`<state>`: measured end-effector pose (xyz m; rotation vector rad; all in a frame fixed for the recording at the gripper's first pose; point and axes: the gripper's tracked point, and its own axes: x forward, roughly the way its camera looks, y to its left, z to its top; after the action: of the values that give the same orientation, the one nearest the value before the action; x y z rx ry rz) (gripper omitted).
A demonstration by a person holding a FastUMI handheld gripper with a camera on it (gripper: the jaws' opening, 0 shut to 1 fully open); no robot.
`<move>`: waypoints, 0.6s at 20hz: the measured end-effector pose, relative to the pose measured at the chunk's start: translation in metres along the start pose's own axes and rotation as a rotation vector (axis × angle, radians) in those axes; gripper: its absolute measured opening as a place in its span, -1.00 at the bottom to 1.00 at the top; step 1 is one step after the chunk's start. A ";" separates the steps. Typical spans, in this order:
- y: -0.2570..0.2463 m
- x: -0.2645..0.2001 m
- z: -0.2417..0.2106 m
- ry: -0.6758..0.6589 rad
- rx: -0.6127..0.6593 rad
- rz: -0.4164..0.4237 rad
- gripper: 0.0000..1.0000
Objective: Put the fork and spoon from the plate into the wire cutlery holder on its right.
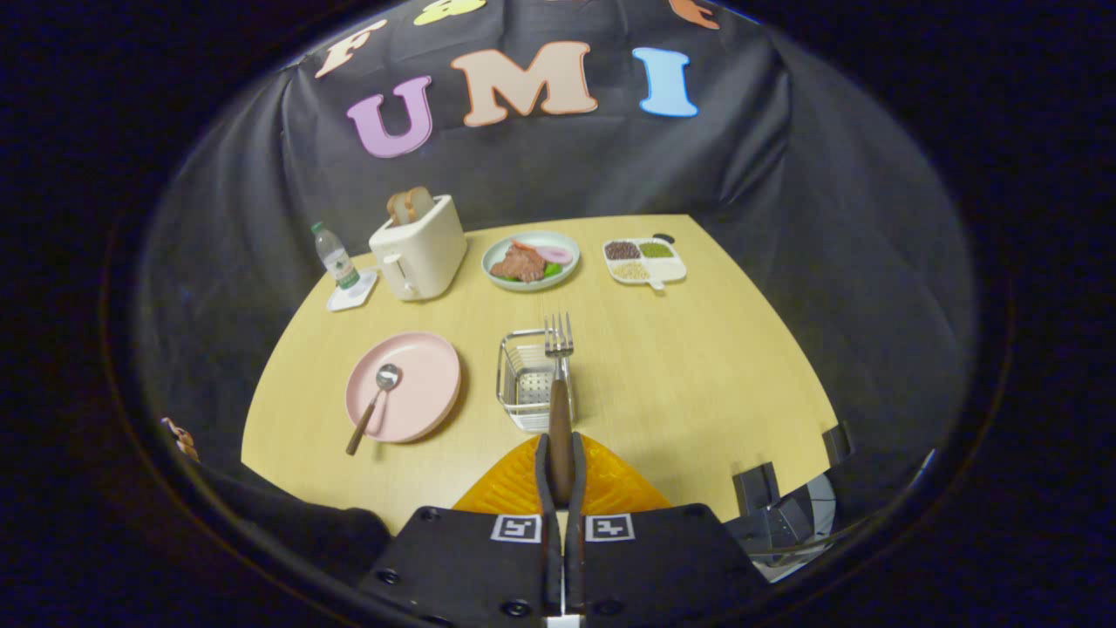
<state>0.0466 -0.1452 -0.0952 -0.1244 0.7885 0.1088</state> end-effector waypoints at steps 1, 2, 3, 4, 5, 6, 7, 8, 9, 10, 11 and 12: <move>-0.001 0.002 -0.002 0.034 -0.012 0.011 -0.91; -0.002 0.004 -0.003 0.064 -0.025 0.022 -0.91; 0.000 0.006 -0.004 0.086 -0.044 0.033 -0.91; 0.002 0.009 -0.003 0.107 -0.067 0.039 -0.91; 0.004 0.011 -0.002 0.130 -0.089 0.043 -0.91; 0.006 0.015 -0.003 0.156 -0.102 0.051 -0.91; 0.011 0.021 -0.004 0.188 -0.104 0.060 -0.91; 0.015 0.026 -0.004 0.221 -0.102 0.070 -0.91; 0.020 0.032 -0.003 0.250 -0.104 0.080 -0.91; 0.023 0.038 -0.002 0.278 -0.110 0.084 -0.91; 0.023 0.043 -0.001 0.305 -0.118 0.082 -0.90; 0.022 0.048 -0.001 0.333 -0.129 0.070 -0.90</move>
<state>0.0763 -0.1216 -0.1320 -0.2412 1.1191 0.2094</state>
